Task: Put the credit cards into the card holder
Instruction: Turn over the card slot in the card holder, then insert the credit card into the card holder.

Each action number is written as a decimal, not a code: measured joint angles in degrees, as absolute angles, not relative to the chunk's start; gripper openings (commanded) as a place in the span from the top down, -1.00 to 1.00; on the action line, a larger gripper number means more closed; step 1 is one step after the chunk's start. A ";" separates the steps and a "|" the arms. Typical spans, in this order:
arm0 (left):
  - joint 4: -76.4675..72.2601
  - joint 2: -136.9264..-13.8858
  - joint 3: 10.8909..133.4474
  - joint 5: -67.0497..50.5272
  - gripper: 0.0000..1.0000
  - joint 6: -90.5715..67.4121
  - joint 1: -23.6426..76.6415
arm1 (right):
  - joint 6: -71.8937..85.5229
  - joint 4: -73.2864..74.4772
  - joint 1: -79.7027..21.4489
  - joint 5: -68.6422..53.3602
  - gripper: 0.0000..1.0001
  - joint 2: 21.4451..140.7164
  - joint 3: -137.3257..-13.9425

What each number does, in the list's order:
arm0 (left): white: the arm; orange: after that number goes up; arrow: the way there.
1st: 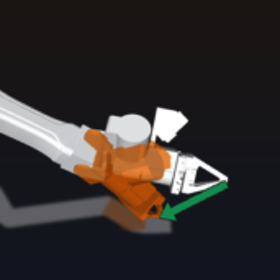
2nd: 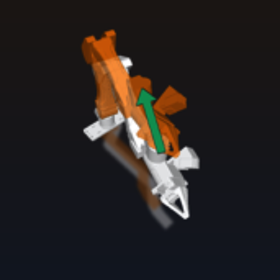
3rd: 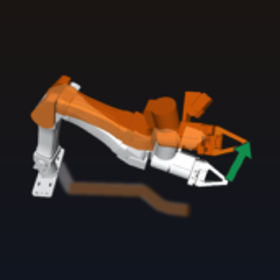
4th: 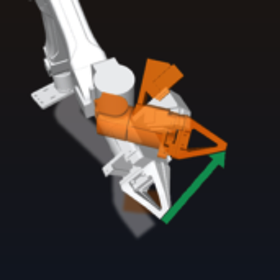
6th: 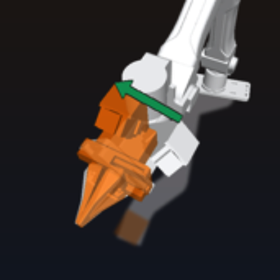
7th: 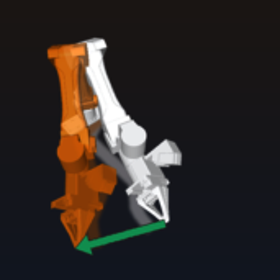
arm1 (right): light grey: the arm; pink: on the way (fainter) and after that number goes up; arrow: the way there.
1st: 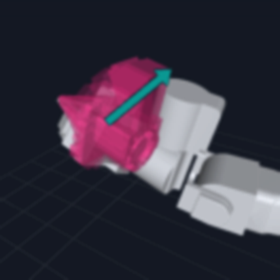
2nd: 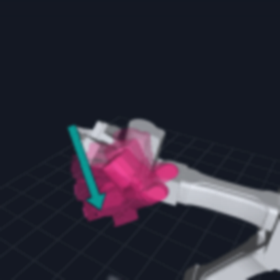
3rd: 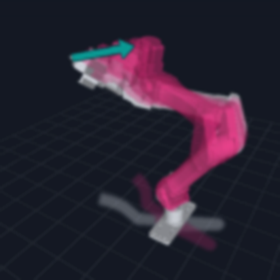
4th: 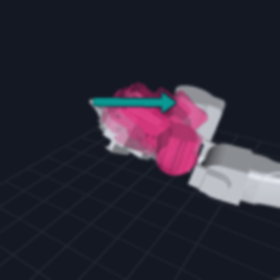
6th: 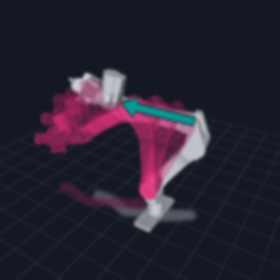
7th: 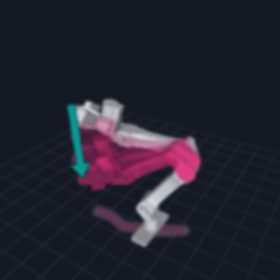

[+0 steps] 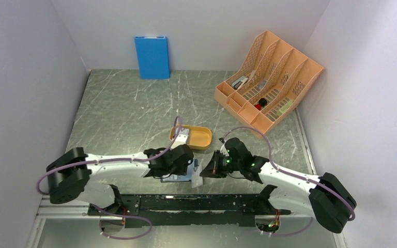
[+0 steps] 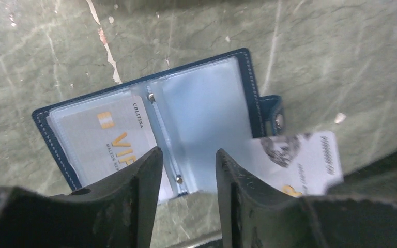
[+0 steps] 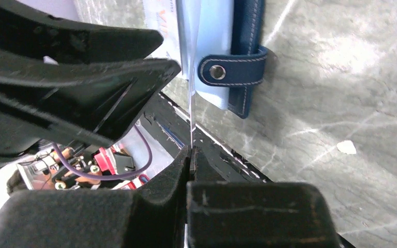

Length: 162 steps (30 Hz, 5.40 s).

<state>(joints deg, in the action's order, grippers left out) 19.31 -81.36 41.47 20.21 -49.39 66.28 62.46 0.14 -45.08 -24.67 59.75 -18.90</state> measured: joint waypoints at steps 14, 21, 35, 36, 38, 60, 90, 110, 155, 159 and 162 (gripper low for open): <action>30.09 -60.45 40.84 22.55 -0.01 -51.72 66.28 | 58.83 -2.52 -45.80 -25.08 1.00 70.15 -25.26; 31.18 -54.70 36.71 23.94 0.05 -53.12 66.26 | 58.24 -4.97 -50.02 -25.02 1.00 78.98 -31.90; 28.32 -60.86 33.93 26.65 0.49 -53.65 65.82 | 57.67 -8.25 -52.90 -24.14 1.00 87.72 -35.44; 28.45 -61.89 33.93 27.07 0.50 -54.00 65.73 | 57.47 -7.62 -52.90 -23.62 1.00 86.74 -35.46; 29.12 -63.09 33.93 28.21 0.50 -54.96 65.49 | 56.77 -5.61 -52.69 -22.39 1.00 83.81 -35.44; 26.94 -55.61 21.50 20.95 0.60 -57.65 49.84 | 54.63 -9.41 -47.99 -22.68 1.00 82.78 -30.17; 19.49 -57.32 20.29 16.64 0.66 -57.65 49.69 | 58.04 -19.90 -47.99 -26.65 1.00 88.36 -29.23; 18.17 -57.49 19.97 16.25 0.68 -57.65 49.69 | 58.37 -22.52 -47.99 -26.83 1.00 89.62 -29.19; 17.78 -57.32 19.64 15.97 0.70 -57.69 49.69 | 58.28 -28.53 -46.83 -22.46 1.00 92.09 -26.48; 17.72 -57.32 19.64 15.90 0.70 -57.71 49.69 | 58.87 -29.65 -47.00 -22.26 1.00 92.09 -25.67; 17.67 -57.32 19.64 15.86 0.70 -57.76 49.69 | 59.48 -30.59 -47.18 -22.22 1.00 92.09 -25.15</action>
